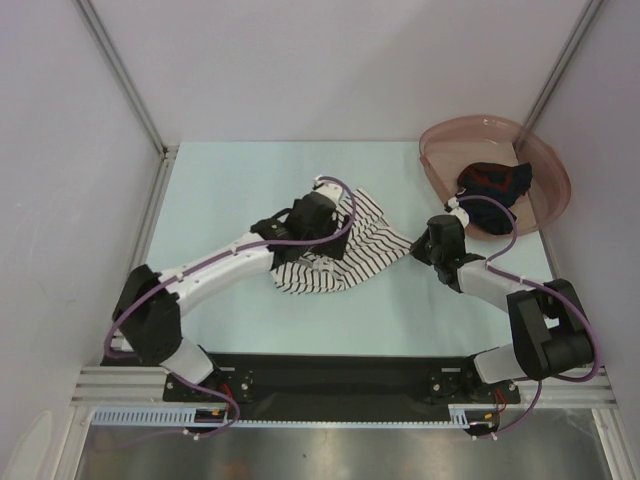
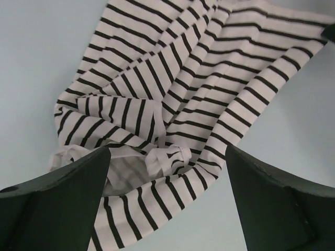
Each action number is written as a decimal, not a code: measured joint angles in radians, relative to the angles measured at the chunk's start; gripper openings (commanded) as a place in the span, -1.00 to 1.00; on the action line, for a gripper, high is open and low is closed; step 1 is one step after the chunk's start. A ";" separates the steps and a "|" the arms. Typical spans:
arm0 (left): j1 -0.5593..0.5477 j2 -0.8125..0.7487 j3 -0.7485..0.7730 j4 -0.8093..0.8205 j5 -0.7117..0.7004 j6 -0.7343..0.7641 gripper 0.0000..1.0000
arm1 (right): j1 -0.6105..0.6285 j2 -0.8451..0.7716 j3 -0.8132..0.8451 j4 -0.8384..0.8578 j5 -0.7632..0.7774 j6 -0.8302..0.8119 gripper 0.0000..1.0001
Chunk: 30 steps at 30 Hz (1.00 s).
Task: Fold and stack the tank tops
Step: Flatten the tank top out
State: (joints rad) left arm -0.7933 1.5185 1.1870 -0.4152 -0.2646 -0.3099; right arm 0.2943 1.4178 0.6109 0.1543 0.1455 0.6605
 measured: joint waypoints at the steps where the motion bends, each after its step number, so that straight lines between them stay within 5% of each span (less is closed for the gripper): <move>1: -0.008 0.027 0.021 -0.016 0.001 0.007 0.90 | 0.000 0.000 0.000 0.000 0.000 0.000 -1.00; 8: -0.023 0.179 0.087 -0.121 0.007 0.021 0.83 | 0.000 0.000 0.000 0.000 0.000 0.000 -1.00; 11: -0.024 0.217 0.089 -0.157 0.007 0.004 0.62 | 0.000 0.000 0.000 0.000 0.000 0.000 -1.00; 14: -0.025 0.262 0.095 -0.180 0.006 -0.023 -0.05 | 0.000 0.000 0.000 0.000 0.000 0.000 -1.00; 15: -0.024 0.275 0.095 -0.185 0.006 -0.032 -0.42 | 0.000 0.000 0.000 0.000 0.000 0.000 -1.00; 18: -0.020 0.283 0.092 -0.197 -0.017 -0.069 -0.99 | 0.000 0.000 0.000 0.000 0.000 0.000 -1.00; 23: 0.052 0.166 0.005 -0.144 -0.067 -0.137 -1.00 | -0.001 0.000 0.000 -0.002 0.004 0.001 -1.00; 30: 0.290 -0.410 -0.346 -0.008 -0.175 -0.299 -0.99 | -0.003 -0.018 -0.002 -0.006 0.011 0.013 -1.00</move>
State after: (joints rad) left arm -0.5037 1.1088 0.8410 -0.4229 -0.4393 -0.6094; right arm 0.2913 1.3998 0.6090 0.1486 0.1570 0.6735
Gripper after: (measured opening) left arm 0.011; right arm 0.010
